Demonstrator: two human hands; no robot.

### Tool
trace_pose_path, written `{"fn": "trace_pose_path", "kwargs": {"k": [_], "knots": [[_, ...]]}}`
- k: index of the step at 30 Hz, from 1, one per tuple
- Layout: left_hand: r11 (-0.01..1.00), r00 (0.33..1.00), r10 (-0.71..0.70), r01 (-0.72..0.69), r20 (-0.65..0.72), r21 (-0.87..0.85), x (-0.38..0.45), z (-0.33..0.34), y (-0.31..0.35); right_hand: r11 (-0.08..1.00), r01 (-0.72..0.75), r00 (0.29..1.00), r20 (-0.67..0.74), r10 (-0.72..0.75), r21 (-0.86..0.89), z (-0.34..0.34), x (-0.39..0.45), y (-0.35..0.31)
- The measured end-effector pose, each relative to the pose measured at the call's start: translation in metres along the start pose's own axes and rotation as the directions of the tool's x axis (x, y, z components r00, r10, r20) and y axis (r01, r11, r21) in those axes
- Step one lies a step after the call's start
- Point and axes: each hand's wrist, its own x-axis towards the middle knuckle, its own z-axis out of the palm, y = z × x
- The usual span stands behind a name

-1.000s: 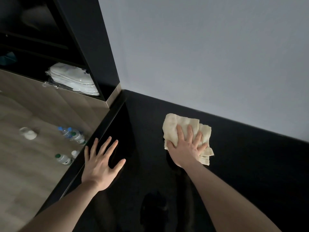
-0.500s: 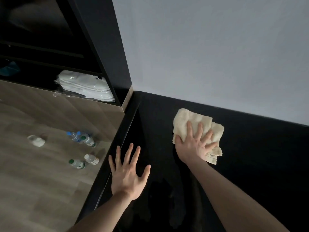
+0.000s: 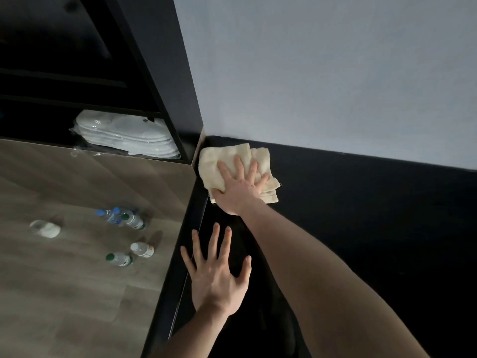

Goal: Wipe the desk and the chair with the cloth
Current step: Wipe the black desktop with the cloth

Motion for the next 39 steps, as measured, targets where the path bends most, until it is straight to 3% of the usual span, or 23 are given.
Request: {"fn": "trace_pose_path", "kwargs": {"k": [8,19,25,28,32,36,39], "knots": [[1.000,1.000,-0.007,0.007,0.029,0.010,-0.002,-0.002,0.000,0.999,0.041,0.996,-0.085,-0.038,0.032,0.018,-0.040,0.017],[1.000,1.000,-0.002,0.002,0.010,0.006,-0.001,-0.003,-0.003,0.992,-0.084,0.992,-0.090,0.093,0.097,0.012,-0.064,0.081],[0.998,0.999,-0.015,0.013,0.034,0.058,0.001,-0.006,-0.005,0.978,-0.146,0.982,-0.095,0.161,0.148,0.007,-0.106,0.157],[0.997,0.999,0.017,-0.019,0.030,0.070,-0.009,-0.012,0.031,0.969,-0.178,0.978,-0.077,0.193,0.172,0.001,-0.137,0.211],[0.962,0.957,0.255,-0.265,0.136,0.066,-0.046,-0.001,0.129,0.959,-0.219,0.970,-0.062,0.234,0.182,-0.007,-0.184,0.291],[0.964,0.899,0.236,-0.264,0.369,0.027,-0.075,0.017,0.245,0.932,-0.311,0.944,-0.057,0.326,0.184,-0.016,-0.229,0.390],[0.960,0.873,0.195,-0.263,0.446,0.095,-0.086,0.026,0.290,0.897,-0.392,0.914,-0.028,0.406,0.201,-0.022,-0.255,0.443]]}}
